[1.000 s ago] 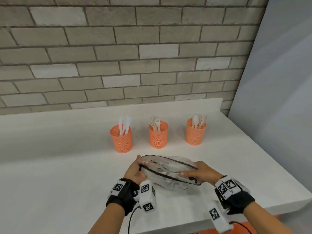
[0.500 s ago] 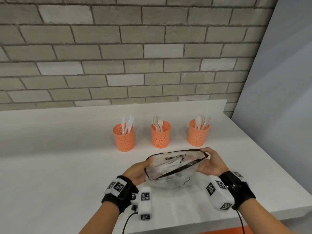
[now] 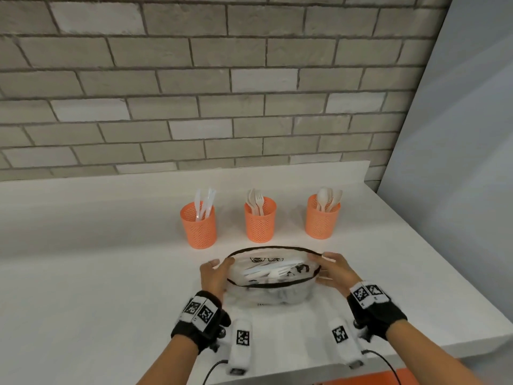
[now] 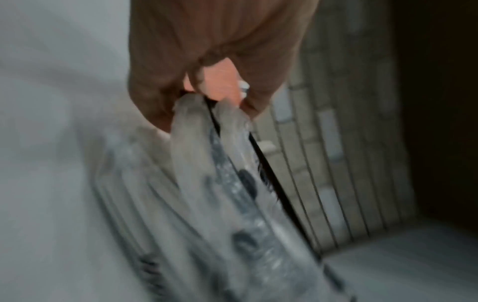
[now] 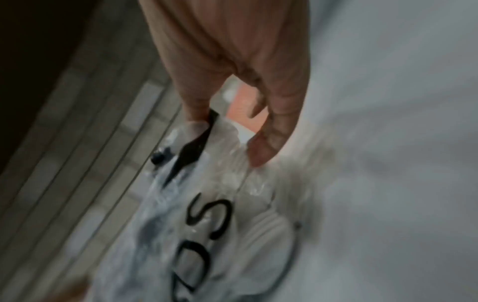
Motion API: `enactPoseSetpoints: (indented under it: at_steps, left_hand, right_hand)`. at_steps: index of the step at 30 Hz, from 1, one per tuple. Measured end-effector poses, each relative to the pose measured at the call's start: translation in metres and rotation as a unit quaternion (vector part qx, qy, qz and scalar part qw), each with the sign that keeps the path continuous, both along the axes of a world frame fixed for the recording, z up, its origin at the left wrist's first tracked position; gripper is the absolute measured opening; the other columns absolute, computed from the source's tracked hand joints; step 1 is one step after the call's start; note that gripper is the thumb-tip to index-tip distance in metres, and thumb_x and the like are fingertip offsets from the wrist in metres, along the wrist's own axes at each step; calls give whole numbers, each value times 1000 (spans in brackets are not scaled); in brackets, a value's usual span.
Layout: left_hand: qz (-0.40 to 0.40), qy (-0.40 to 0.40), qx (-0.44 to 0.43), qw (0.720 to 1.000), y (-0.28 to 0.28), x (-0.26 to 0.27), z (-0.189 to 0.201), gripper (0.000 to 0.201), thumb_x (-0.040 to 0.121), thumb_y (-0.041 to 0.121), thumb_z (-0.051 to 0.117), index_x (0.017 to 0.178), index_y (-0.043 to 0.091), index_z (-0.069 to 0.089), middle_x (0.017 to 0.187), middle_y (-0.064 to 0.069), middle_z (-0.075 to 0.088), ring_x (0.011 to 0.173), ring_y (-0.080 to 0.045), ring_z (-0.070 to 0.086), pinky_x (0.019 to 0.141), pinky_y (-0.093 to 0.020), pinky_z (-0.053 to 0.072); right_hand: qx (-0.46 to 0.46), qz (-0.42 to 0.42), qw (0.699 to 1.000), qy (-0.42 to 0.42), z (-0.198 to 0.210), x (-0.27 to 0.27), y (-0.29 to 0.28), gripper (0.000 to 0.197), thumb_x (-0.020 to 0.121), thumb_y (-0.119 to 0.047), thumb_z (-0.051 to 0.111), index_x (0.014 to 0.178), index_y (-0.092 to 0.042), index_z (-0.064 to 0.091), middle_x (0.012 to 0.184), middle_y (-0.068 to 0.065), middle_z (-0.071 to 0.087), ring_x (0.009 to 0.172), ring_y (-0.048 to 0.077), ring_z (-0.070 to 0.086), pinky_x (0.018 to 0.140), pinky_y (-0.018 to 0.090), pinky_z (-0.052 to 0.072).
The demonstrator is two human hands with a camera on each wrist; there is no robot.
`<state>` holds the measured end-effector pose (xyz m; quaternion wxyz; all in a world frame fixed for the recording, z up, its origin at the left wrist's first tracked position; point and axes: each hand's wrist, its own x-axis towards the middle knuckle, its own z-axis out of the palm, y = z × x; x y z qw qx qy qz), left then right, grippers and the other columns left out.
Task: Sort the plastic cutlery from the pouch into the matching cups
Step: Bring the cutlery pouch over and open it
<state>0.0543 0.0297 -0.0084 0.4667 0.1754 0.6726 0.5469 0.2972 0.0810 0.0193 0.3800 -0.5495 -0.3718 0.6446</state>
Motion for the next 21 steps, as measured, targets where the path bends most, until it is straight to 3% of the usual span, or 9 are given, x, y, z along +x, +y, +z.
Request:
enactPoseSetpoints:
  at_steps: [2, 4, 6, 9, 13, 15, 17, 19, 21]
  left_hand:
    - [17, 256, 103, 961, -8, 5, 14, 27, 80, 12, 69, 101, 9, 52, 108, -13, 54, 109, -35, 53, 88, -34, 42]
    - [-61, 454, 191, 868, -15, 15, 23, 18, 79, 16, 69, 94, 17, 59, 108, -3, 49, 109, -26, 48, 88, -32, 38]
    - [-184, 562, 137, 795, -15, 27, 23, 13, 82, 25, 65, 95, 22, 64, 125, -4, 46, 122, -23, 40, 97, -36, 36]
    - [-303, 636, 17, 709, -11, 39, 21, 23, 89, 30, 53, 111, 27, 61, 144, 0, 32, 137, -21, 25, 113, -45, 21]
    - [-337, 614, -82, 709, -6, 32, 20, 47, 87, 24, 53, 132, 19, 40, 141, -1, 34, 130, -24, 34, 109, -53, 25]
    - [-367, 561, -128, 731, -8, 19, 25, 64, 82, 24, 58, 139, 22, 28, 142, -2, 31, 130, -26, 35, 107, -50, 31]
    - [-421, 514, -130, 736, -12, 11, 31, 73, 83, 24, 61, 143, 19, 20, 144, -5, 30, 131, -26, 36, 107, -38, 34]
    - [-455, 492, -132, 730, -20, 10, 38, 71, 84, 26, 61, 142, 13, 22, 140, -9, 36, 128, -25, 41, 102, -31, 38]
    - [-456, 447, -164, 752, -25, 9, 39, 66, 81, 32, 65, 132, 7, 33, 121, -10, 50, 108, -26, 57, 86, -33, 50]
  right_hand:
    - [152, -1, 973, -174, 4, 3, -4, 38, 76, -21, 76, 99, -18, 46, 98, 6, 53, 93, 19, 53, 75, 21, 44]
    - [314, 38, 903, -290, 8, -1, -11, 31, 73, -27, 78, 81, -23, 48, 98, 1, 50, 95, 10, 48, 78, 10, 36]
    - [366, 106, 847, -370, 8, -11, -17, 24, 76, -30, 75, 75, -21, 53, 108, 2, 49, 105, 11, 44, 85, 17, 36]
    - [290, 114, 852, -421, -3, -24, -16, 19, 82, -33, 66, 75, -17, 58, 116, 10, 51, 111, 21, 47, 86, 27, 39]
    - [203, 87, 876, -430, 5, -25, -6, 22, 84, -33, 64, 74, -14, 58, 84, 3, 60, 83, 21, 57, 70, 24, 40]
    - [183, 96, 863, -461, 6, -22, -1, 12, 82, -26, 64, 78, -17, 57, 86, 3, 63, 86, 24, 61, 69, 25, 42]
    - [182, 106, 857, -471, 4, -21, 2, 5, 83, -23, 59, 80, -21, 55, 91, 9, 68, 88, 30, 66, 70, 30, 49]
    - [188, 135, 872, -432, 5, -23, 5, 7, 88, -24, 54, 93, -19, 56, 88, 12, 67, 82, 35, 68, 69, 35, 54]
    - [163, 181, 912, -329, 10, -27, 7, 34, 91, -30, 56, 123, -21, 51, 103, 13, 61, 90, 32, 65, 70, 37, 57]
